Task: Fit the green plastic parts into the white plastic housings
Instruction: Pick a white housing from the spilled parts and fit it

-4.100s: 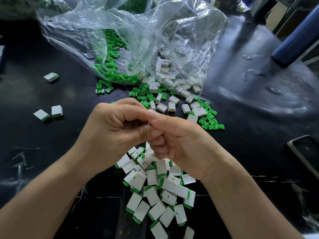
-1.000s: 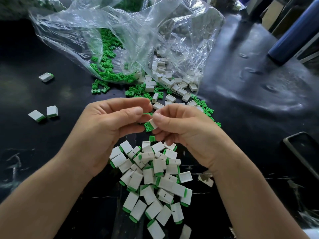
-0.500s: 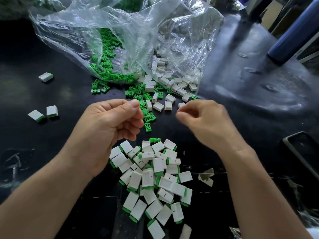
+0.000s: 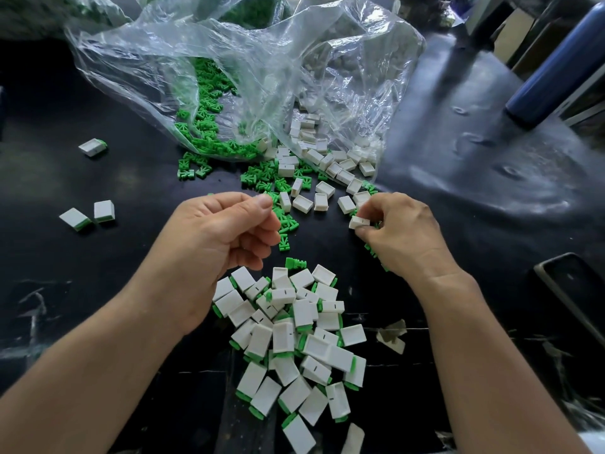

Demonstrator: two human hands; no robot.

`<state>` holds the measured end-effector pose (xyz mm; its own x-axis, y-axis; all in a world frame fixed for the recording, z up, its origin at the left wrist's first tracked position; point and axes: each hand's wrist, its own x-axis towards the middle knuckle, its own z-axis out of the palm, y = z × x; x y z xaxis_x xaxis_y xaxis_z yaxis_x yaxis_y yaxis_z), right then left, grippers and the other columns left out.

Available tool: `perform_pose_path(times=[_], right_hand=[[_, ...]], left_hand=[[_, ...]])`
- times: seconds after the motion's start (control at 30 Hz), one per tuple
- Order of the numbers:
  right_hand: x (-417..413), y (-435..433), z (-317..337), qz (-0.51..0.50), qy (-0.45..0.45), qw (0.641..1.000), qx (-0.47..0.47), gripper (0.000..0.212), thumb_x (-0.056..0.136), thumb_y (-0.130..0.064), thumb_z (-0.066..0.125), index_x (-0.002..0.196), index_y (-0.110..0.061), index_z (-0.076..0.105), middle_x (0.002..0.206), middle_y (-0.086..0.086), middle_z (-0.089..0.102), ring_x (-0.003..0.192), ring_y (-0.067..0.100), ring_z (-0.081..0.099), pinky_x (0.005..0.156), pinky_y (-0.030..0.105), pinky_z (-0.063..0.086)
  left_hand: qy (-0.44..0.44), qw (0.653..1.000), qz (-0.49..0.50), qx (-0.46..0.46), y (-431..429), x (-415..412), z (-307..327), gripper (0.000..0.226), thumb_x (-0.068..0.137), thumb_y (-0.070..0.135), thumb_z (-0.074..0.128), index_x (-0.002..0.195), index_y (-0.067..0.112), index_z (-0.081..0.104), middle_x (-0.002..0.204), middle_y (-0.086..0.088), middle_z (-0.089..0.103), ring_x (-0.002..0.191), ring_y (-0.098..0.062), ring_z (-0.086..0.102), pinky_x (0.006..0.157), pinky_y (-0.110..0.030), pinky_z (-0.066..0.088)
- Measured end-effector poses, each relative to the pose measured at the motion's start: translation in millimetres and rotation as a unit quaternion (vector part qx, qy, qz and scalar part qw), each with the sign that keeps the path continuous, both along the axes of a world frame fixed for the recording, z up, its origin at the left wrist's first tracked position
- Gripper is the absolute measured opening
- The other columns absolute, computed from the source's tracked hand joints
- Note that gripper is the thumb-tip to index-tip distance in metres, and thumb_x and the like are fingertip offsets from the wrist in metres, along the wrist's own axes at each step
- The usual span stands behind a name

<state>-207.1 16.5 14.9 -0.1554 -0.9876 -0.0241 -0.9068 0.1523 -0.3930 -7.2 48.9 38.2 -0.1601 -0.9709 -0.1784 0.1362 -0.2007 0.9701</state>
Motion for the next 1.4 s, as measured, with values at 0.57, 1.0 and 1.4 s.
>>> perform_pose_path(times=[0.57, 1.0, 1.4], right_hand=[[47.4, 23.9, 13.4, 0.197, -0.342, 0.917, -0.060, 0.020, 0.081, -0.007, 0.068, 0.077, -0.025, 0.060, 0.070, -0.012, 0.059, 0.063, -0.002, 0.054, 0.060, 0.012, 0.044], [54.6, 16.6, -1.1, 0.221, -0.058, 0.973, 0.018, 0.025, 0.091, -0.025, 0.056, 0.115, -0.029, 0.063, 0.097, -0.007, 0.044, 0.106, 0.014, 0.045, 0.088, 0.028, 0.037], [50.6, 15.9, -2.4, 0.207, -0.025, 0.977, 0.043, 0.021, 0.093, -0.018, 0.050, 0.113, -0.019, 0.055, 0.111, 0.005, 0.050, 0.106, 0.022, 0.045, 0.078, 0.025, 0.028]], left_hand=[[-0.074, 0.997, 0.019, -0.028, 1.8, -5.9, -7.4, 0.021, 0.058, 0.017, 0.068, 0.078, 0.015, 0.071, 0.067, -0.008, 0.071, 0.057, -0.012, 0.065, 0.054, -0.018, 0.053], [-0.028, 0.997, 0.065, -0.018, -2.1, -2.3, -6.8, 0.013, 0.071, 0.005, 0.064, 0.081, 0.012, 0.068, 0.067, -0.003, 0.071, 0.059, -0.012, 0.067, 0.056, -0.019, 0.055], [0.008, 0.999, 0.040, -0.006, 0.0, -4.8, -6.7, 0.024, 0.057, 0.005, 0.062, 0.081, 0.006, 0.065, 0.067, -0.007, 0.071, 0.064, -0.015, 0.070, 0.055, -0.017, 0.053]])
